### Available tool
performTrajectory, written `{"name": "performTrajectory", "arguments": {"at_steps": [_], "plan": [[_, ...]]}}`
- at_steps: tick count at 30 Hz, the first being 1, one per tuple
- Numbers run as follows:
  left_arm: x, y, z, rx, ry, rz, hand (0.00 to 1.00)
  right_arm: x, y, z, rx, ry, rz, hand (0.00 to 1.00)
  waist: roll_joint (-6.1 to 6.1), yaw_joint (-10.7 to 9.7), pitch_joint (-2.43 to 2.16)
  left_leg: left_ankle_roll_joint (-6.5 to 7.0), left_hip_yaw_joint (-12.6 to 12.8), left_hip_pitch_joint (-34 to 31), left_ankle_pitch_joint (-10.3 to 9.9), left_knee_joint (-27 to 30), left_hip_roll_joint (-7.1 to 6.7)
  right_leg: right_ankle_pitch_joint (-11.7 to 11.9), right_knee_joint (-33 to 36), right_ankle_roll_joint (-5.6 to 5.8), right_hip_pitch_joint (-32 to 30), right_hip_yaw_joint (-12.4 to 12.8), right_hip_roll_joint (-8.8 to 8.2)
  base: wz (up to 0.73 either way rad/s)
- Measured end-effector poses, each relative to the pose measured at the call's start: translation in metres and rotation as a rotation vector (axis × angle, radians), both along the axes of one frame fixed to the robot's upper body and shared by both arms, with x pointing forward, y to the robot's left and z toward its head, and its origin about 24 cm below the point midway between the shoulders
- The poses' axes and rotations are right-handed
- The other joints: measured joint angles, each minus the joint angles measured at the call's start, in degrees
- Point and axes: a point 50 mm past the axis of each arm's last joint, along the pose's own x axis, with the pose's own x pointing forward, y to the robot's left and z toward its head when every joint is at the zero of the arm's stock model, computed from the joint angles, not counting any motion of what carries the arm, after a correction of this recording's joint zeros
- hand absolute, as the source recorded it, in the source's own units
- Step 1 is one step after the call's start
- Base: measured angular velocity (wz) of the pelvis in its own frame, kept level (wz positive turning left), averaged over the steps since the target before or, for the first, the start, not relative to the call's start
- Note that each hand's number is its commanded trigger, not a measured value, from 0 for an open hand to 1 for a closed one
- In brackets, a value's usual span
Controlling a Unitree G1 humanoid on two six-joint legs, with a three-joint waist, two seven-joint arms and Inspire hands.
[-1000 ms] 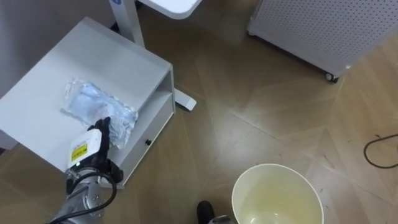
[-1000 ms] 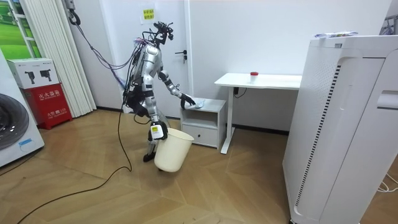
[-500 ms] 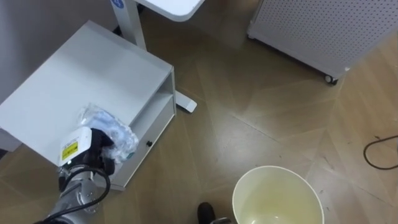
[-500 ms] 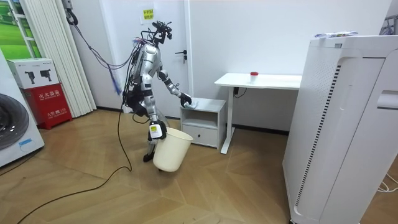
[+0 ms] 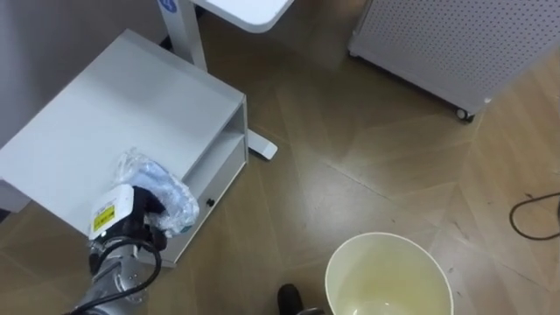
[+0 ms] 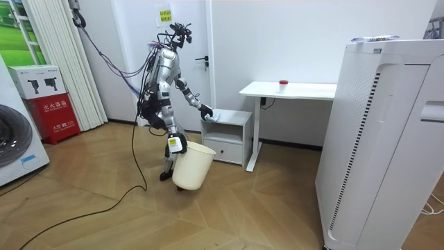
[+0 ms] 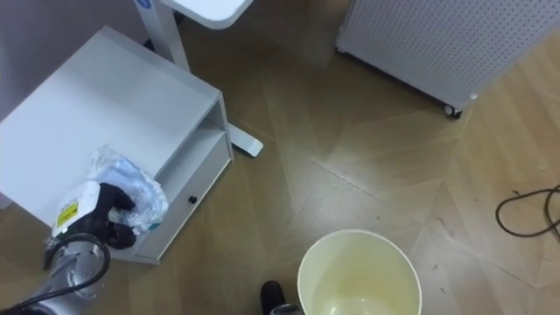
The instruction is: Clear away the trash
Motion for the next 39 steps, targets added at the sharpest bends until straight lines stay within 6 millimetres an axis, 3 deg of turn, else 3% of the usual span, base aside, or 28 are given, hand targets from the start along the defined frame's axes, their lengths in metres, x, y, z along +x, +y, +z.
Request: {"name": "performTrajectory", "arguments": {"at_steps": [4, 10, 14, 21, 27, 28, 29, 30, 39], "plan": [[-0.005, -0.026, -0.01, -0.145, -0.002, -0.07, 1.0, 0.006, 0.006, 0.002, -0.015, -0.039, 0.028, 1.0, -0.27, 0.9, -0.04, 0.05, 0.1, 1.3, 0.3, -1.3, -0.7, 0.0, -0.3, 0.2, 1.1, 0.1, -0.14, 0.03], [-0.039, -0.09, -0.046, -0.361, 0.149, -0.274, 1.0, 0.026, 0.035, 0.008, 0.015, -0.132, 0.078, 1.0, -0.74, 2.9, -0.17, 0.17, 0.5, 3.4, 0.6, -3.2, -0.87, -0.2, -1.5, 0.47, 2.9, 0.1, -0.47, 0.01], [-0.061, -0.124, -0.06, -0.453, 0.27, -0.435, 1.0, 0.036, 0.057, 0.012, 0.034, -0.177, 0.185, 1.0, -1.84, 4.1, -0.86, 0.17, 0.6, 3.3, 0.6, -3.2, -0.84, -0.2, -1.7, 0.46, 2.9, -0.1, -0.43, 0.01], [-0.082, -0.153, -0.069, -0.49, 0.412, -0.638, 1.0, 0.042, 0.086, 0.015, 0.064, -0.21, 0.359, 1.0, -2.53, 4.5, -1.53, 0.4, 1.1, 4.4, 0.8, -4.0, -0.96, 0.1, -2.5, 0.71, 3.7, 0.1, -0.69, -0.01], [-0.09, -0.156, -0.072, -0.507, 0.436, -0.66, 1.0, 0.041, 0.088, 0.014, 0.05, -0.206, 0.398, 1.0, -2.64, 6.2, -1.6, 0.49, 1.8, 5.0, 0.9, -4.6, -0.98, 0.1, -2.4, 0.75, 3.7, 0.2, -0.85, -0.05], [-0.091, -0.157, -0.072, -0.511, 0.437, -0.662, 0.87, 0.041, 0.088, 0.014, 0.044, -0.206, 0.408, 1.0, -2.66, 6.6, -1.61, 0.47, 1.8, 5.0, 0.9, -4.6, -0.98, 0.1, -2.4, 0.74, 3.7, 0.2, -0.83, 0.0], [-0.091, -0.158, -0.072, -0.514, 0.439, -0.664, 0.21, 0.041, 0.089, 0.014, 0.044, -0.207, 0.409, 1.0, -2.79, 7.2, -1.7, 0.47, 2.1, 5.1, 0.9, -4.7, -0.97, 0.1, -2.4, 0.73, 3.6, 0.3, -0.76, -0.04], [-0.092, -0.158, -0.072, -0.514, 0.439, -0.663, 0.0, 0.041, 0.089, 0.014, 0.043, -0.206, 0.41, 1.0, -2.87, 7.4, -1.75, 0.47, 2.2, 5.1, 0.9, -4.7, -0.98, 0.1, -2.4, 0.73, 3.5, 0.4, -0.76, -0.05], [-0.098, -0.159, -0.076, -0.524, 0.459, -0.669, 0.0, 0.04, 0.091, 0.013, 0.045, -0.202, 0.416, 1.0, -2.98, 8.7, -1.82, 0.48, 2.8, 5.3, 0.9, -4.7, -0.97, 0.1, -2.3, 0.68, 3.3, 0.9, -0.71, 0.0]]}}
